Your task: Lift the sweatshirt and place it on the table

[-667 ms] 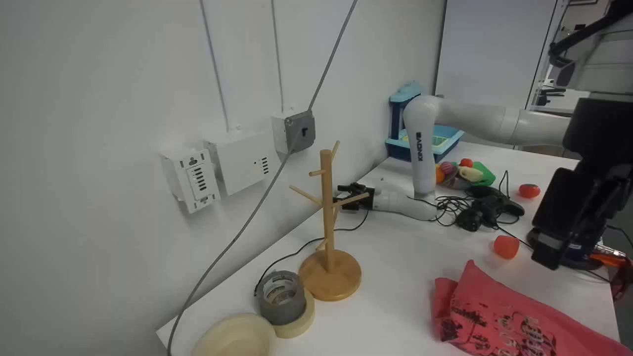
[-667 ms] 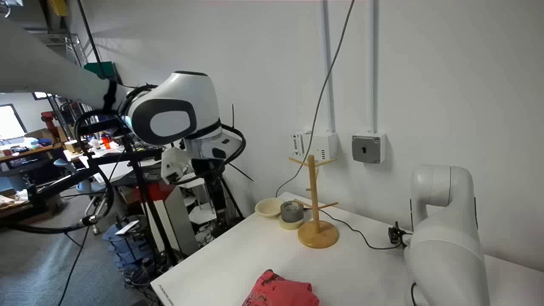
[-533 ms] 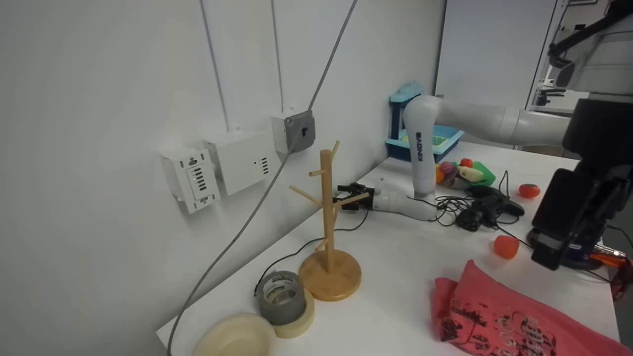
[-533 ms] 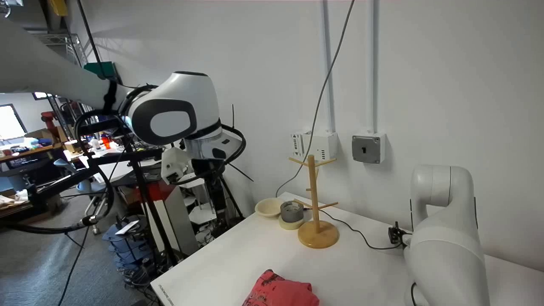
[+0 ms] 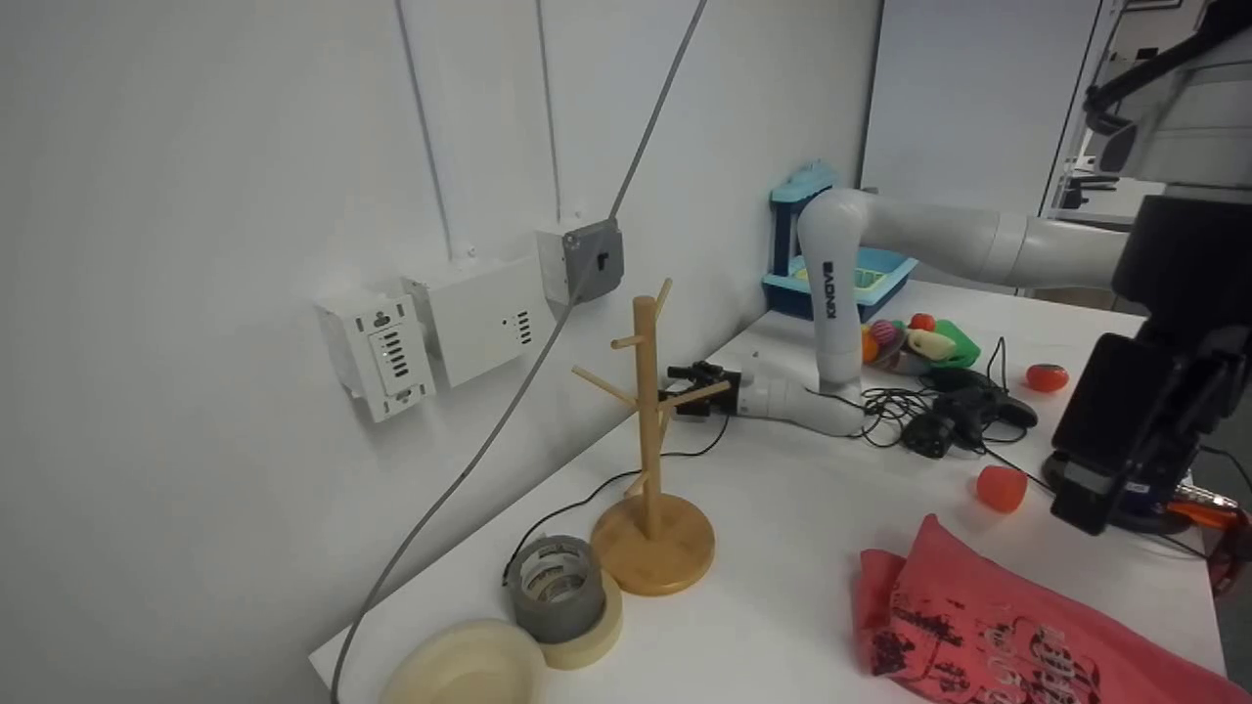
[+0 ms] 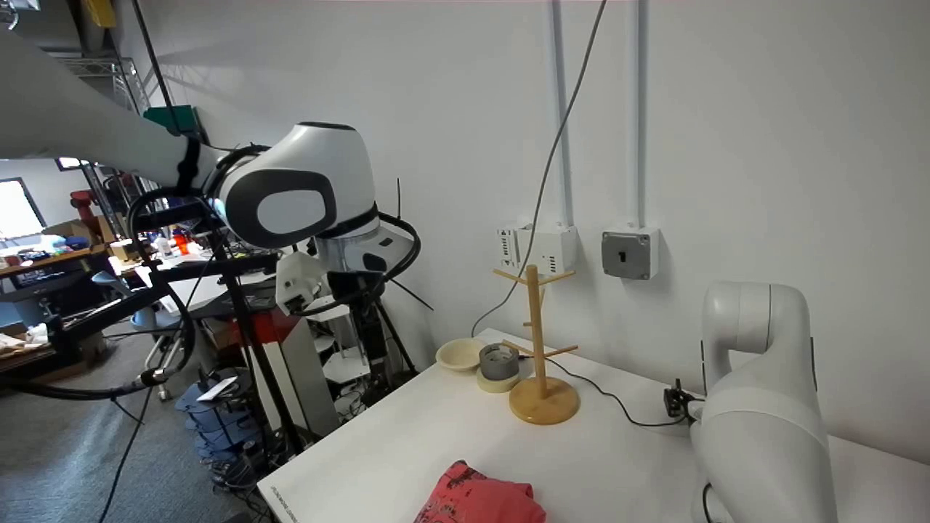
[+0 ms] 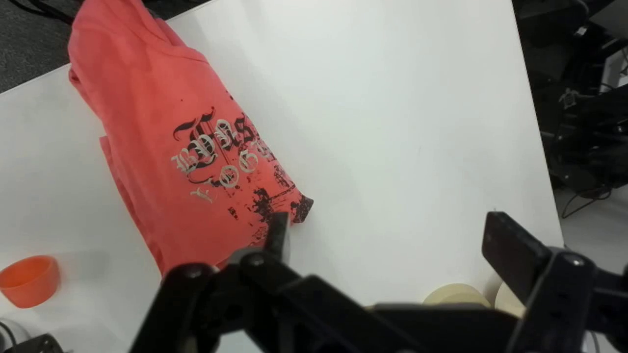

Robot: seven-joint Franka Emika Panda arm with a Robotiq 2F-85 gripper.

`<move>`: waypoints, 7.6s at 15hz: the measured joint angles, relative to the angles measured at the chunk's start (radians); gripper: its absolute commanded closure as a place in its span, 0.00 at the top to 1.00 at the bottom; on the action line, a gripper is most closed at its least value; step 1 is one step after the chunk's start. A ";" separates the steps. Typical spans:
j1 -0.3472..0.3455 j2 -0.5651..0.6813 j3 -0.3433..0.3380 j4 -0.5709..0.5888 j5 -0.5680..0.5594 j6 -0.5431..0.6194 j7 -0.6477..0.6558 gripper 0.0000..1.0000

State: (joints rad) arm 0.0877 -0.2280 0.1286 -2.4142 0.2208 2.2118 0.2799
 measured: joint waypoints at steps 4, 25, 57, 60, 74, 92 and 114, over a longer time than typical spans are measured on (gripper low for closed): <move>0.000 0.000 0.000 0.000 0.000 0.000 0.000 1.00; -0.116 0.049 -0.105 -0.068 -0.192 0.007 0.006 1.00; -0.145 0.343 -0.181 -0.015 -0.196 0.092 -0.148 1.00; -0.143 0.394 -0.175 0.059 -0.171 0.113 -0.148 1.00; -0.190 0.581 -0.168 0.124 0.039 0.100 -0.279 1.00; -0.215 0.728 -0.158 0.239 0.057 0.104 -0.307 0.00; -0.215 0.796 -0.170 0.331 -0.035 0.076 -0.302 0.51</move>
State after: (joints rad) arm -0.1273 0.5684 -0.0409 -2.0831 0.1859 2.2878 -0.0220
